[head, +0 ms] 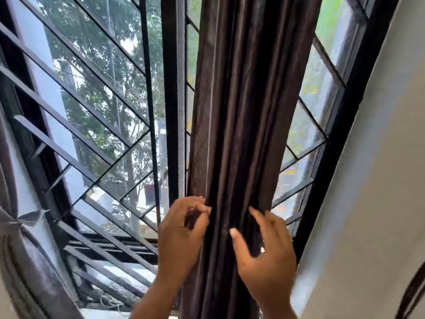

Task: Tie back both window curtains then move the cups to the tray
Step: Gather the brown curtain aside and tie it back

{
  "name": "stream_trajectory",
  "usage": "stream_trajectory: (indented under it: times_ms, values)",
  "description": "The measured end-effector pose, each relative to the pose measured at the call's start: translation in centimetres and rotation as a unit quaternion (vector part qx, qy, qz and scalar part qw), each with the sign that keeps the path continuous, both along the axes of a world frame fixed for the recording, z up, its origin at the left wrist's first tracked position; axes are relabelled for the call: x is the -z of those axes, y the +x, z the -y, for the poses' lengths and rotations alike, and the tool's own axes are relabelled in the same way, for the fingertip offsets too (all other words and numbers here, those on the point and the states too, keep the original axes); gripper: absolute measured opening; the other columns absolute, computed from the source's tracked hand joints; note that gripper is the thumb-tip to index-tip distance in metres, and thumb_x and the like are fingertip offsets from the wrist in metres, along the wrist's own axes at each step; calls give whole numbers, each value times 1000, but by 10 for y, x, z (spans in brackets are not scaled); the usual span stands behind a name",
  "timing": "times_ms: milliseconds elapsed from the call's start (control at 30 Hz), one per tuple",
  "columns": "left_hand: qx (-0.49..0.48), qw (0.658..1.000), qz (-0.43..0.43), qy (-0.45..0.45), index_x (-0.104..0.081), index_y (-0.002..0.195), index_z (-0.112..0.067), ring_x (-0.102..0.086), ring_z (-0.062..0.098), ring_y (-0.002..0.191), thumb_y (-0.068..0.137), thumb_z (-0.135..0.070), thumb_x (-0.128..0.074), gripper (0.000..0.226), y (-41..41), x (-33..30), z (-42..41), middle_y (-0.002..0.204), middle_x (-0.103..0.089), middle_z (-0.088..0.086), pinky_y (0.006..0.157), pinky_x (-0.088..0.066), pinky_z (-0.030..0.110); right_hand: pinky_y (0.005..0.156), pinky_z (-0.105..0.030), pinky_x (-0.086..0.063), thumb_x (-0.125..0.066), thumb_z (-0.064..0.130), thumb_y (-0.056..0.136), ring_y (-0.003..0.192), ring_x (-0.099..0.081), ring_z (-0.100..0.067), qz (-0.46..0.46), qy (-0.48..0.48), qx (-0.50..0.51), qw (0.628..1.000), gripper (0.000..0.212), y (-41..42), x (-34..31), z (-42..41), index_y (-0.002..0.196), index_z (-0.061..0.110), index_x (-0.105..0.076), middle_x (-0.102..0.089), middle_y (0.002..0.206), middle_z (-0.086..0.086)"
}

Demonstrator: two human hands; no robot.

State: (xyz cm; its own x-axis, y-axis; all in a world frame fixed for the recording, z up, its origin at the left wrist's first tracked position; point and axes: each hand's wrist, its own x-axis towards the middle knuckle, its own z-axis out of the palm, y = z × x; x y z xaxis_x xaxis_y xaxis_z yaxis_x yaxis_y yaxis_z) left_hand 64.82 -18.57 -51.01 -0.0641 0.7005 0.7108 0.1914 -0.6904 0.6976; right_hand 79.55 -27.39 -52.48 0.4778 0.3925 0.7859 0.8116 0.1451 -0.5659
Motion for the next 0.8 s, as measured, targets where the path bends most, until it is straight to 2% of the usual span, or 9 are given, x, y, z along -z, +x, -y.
stream_trajectory:
  times_ms: [100, 167, 267, 333, 433, 533, 633, 700, 800]
  values:
    - [-8, 1000, -26, 13, -76, 87, -21, -73, 9, 101, 84, 12, -82, 34, 6, 5, 5, 104, -70, -16, 83, -63, 36, 75, -23, -59, -82, 30, 82, 88, -74, -16, -20, -6, -8, 1000, 35, 1, 8, -6, 116, 21, -80, -70, 108, 5]
    - [-13, 1000, -24, -7, -84, 99, -23, -73, 8, 107, 89, 5, -81, 30, 9, 9, 10, 113, -71, -15, 86, -65, 33, 68, -26, -59, -86, 16, 83, 78, -72, -15, -40, -21, 17, 999, 30, 7, 12, -11, 112, 19, -81, -72, 101, 5]
    - [8, 999, -27, -45, -84, 114, -33, -77, 9, 105, 93, -31, -84, 21, 15, 15, 19, 123, -75, -20, 93, -65, 41, 72, -26, -56, -86, 9, 82, 77, -71, -14, -43, -38, 40, 998, 25, 11, 17, -15, 106, 16, -80, -74, 98, 5]
    - [25, 998, -26, -59, -85, 107, -32, -78, 7, 99, 86, -53, -86, 30, 19, 11, 29, 114, -77, -19, 91, -64, 36, 74, -29, -56, -77, 11, 89, 81, -71, -15, -21, -34, 19, 999, 15, 3, 17, -15, 104, 16, -78, -73, 96, 5]
    - [32, 998, -17, -61, -84, 91, -30, -78, 5, 91, 82, -38, -92, 15, 24, 8, 38, 98, -77, -18, 83, -64, 31, 73, -33, -58, -69, 17, 91, 81, -70, -9, -20, -51, -58, 997, 17, -11, 17, -8, 105, 23, -77, -70, 94, 12]
    - [4, 998, -15, -61, -81, 90, -30, -77, 3, 87, 86, -27, -91, 11, 21, 12, 42, 90, -76, -19, 79, -61, 26, 75, -30, -61, -72, 15, 94, 87, -73, -5, -43, -28, -101, 994, 20, -8, 19, 0, 110, 23, -81, -72, 97, 14]
    - [29, 995, 13, -94, -73, 98, -30, -79, -1, 82, 86, -22, -92, 24, 21, 13, 47, 89, -78, -18, 74, -64, 21, 71, -33, -64, -73, 6, 94, 87, -75, -7, -67, -18, -101, 993, 24, 0, 24, 3, 110, 22, -82, -75, 98, 13]
    - [31, 995, 13, -99, -67, 94, -30, -78, 2, 77, 87, -14, -90, 28, 25, 14, 49, 87, -76, -17, 71, -65, 26, 70, -34, -64, -76, 5, 92, 83, -74, -7, -67, -23, -84, 994, 26, 0, 26, 2, 109, 24, -82, -74, 98, 14]
    - [21, 997, 0, -73, -73, 95, -28, -77, 7, 81, 88, -4, -86, 28, 27, 19, 51, 88, -76, -15, 74, -64, 28, 69, -33, -63, -77, 0, 89, 85, -72, -7, -79, 1, -43, 996, 29, 3, 24, 4, 105, 24, -80, -72, 98, 13]
